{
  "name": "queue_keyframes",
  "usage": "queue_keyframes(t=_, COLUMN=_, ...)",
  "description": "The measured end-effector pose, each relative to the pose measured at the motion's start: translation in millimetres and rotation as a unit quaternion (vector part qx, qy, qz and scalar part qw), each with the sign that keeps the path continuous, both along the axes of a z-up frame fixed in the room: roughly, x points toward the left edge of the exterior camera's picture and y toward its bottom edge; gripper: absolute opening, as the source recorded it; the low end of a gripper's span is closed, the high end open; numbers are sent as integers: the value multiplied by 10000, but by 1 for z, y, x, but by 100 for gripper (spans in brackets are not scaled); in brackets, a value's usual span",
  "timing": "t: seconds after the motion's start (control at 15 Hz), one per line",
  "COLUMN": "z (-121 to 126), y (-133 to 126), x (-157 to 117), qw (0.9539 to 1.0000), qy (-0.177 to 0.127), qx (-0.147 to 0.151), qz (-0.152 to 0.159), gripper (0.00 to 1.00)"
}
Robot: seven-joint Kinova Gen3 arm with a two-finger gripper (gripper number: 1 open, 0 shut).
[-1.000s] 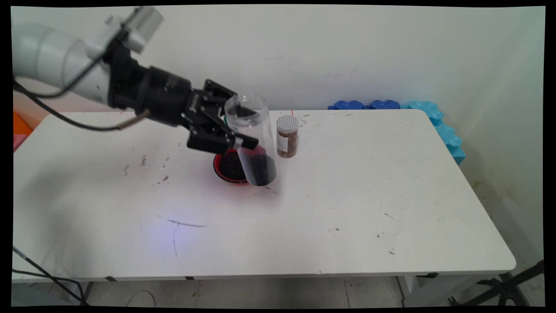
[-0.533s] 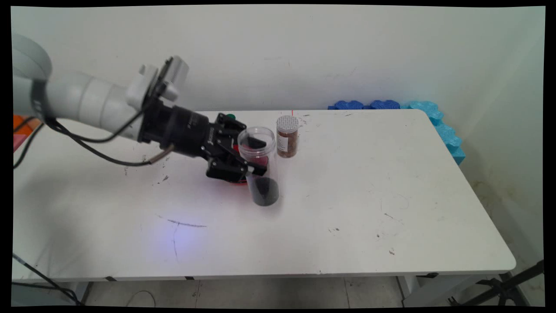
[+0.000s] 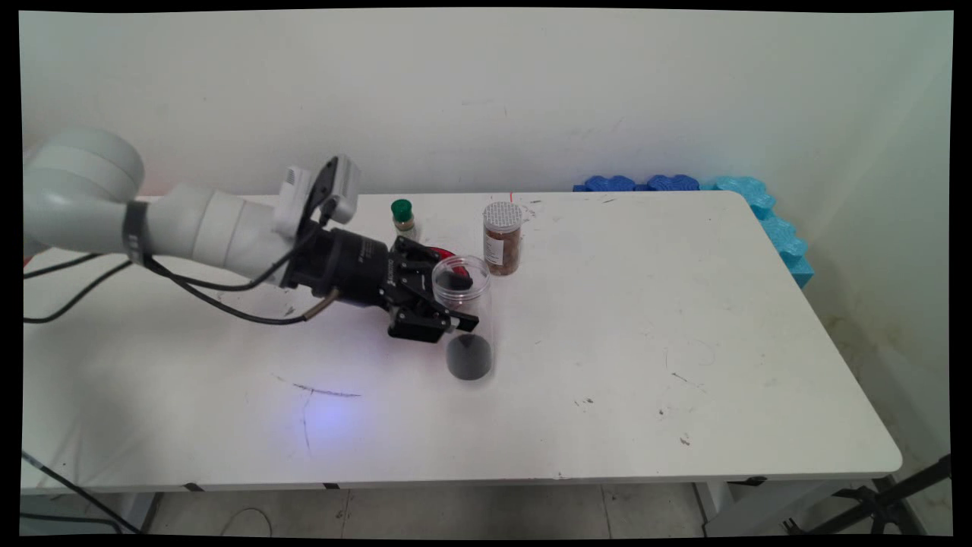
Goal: Place the picked object on the table
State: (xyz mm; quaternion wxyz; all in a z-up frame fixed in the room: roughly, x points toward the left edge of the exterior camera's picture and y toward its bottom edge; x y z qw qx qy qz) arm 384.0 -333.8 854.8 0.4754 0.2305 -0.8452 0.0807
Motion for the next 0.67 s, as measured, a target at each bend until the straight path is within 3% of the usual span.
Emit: queue_keyframes(t=0.67, z=-36, y=-2, x=-3, qw=9999, qy=-14, qx=80, qz=114, gripper=0)
